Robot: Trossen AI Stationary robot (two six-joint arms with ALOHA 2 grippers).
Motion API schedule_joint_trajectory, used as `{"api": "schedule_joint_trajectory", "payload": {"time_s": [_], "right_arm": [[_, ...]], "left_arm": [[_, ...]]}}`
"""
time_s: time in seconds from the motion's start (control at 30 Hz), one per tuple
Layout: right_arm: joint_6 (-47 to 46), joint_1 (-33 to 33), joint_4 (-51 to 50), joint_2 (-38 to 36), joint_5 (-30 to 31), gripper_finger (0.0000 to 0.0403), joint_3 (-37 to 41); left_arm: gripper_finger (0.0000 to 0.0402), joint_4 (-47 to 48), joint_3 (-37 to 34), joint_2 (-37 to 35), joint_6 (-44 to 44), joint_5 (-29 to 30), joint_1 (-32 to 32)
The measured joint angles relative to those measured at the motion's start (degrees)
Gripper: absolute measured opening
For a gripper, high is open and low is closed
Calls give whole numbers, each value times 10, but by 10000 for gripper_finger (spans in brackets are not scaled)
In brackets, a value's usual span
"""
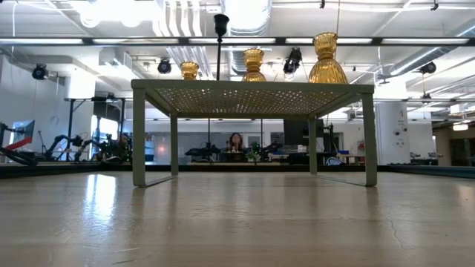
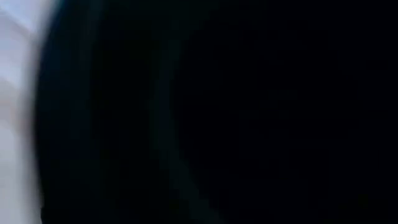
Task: Pick & Place candle stick holders
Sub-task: Put the black candle holder on the shelf
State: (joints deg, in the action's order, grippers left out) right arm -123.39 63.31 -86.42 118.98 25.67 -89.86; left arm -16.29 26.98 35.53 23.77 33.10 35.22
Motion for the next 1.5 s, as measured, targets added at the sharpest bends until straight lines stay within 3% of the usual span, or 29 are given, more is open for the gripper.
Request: {"api": "schedule_joint_trajectory", "payload": {"time_s": [0.1,0.37,0.6,0.87,1.1,1.23,1.5], "right_arm": [[29,1,1,-15,15,12,-25],[154,-6,-2,-113,129,10,-111],[395,-51,-2,-217,218,10,-148],[671,-172,-6,-392,226,9,-119],[911,-343,36,-508,222,9,-104],[1063,-453,127,-544,142,9,-90],[1246,-667,277,-546,-126,9,-8]], "left_arm": [[149,-4,0,0,0,0,0],[149,-13,0,-2,2,0,0],[149,-13,0,-2,19,0,0],[149,-16,0,-2,19,0,0],[149,-44,0,-2,18,-1,0],[149,-65,0,-2,29,-2,0],[149,-73,0,1,24,-2,0]]}}
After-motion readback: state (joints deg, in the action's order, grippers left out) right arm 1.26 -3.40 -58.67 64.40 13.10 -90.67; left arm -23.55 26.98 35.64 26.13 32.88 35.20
